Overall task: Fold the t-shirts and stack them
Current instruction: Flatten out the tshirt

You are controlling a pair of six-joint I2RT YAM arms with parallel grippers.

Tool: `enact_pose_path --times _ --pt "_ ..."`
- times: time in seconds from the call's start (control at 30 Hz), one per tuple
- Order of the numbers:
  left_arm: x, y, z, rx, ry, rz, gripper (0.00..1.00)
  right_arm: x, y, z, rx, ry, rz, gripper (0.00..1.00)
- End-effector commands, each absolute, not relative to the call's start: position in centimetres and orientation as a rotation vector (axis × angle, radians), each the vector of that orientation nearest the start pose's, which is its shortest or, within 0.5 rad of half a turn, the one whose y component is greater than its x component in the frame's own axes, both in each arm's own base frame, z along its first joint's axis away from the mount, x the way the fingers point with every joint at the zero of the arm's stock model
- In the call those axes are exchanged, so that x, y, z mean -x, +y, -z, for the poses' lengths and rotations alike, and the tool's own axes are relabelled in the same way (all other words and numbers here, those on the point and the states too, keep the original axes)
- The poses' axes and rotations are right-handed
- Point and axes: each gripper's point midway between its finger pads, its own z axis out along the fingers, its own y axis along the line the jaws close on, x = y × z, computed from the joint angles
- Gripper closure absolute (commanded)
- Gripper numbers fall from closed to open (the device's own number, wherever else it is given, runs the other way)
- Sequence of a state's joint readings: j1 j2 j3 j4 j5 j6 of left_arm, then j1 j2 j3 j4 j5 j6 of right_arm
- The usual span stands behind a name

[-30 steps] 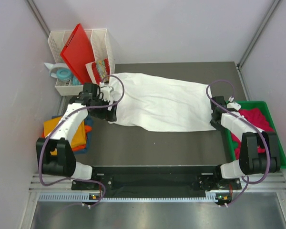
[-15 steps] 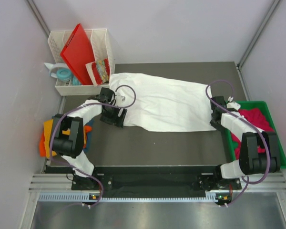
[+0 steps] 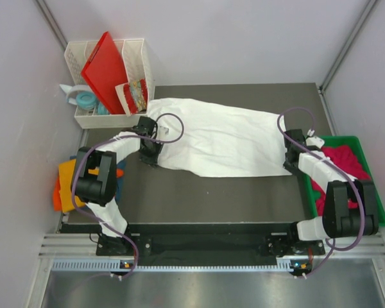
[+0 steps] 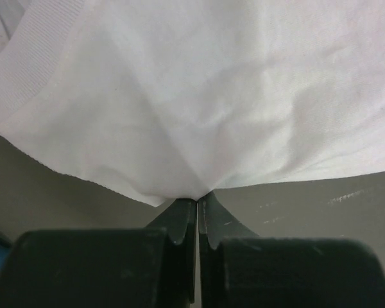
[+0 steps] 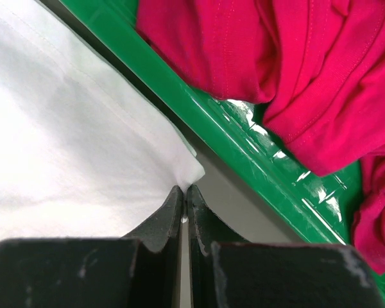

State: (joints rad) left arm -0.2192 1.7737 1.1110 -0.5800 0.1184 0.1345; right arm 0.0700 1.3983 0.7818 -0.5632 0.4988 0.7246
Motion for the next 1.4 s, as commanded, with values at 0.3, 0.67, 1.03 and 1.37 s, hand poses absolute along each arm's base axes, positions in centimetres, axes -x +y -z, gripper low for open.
enact_pose_path --times 0.3,0.67,1.03,1.37 --pt "-39.8 -9.8 -11.7 -0.409 2.454 0.148 1.0 -27.7 -4.9 -7.4 -0.917 2.299 0.424 1.0" --pt "-49.8 -11.0 -19.3 -0.309 2.256 0.101 1.0 -33.0 -5.2 -14.6 -0.867 2.161 0.383 1.0" --pt "-53.6 -11.8 -13.8 -0.295 2.326 0.068 0.01 -36.9 -4.3 -12.4 -0.849 2.233 0.384 1.0" --pt "-45.6 -15.3 -12.7 -0.43 2.301 0.308 0.02 -37.2 -4.4 -10.8 -0.809 2.264 0.409 1.0"
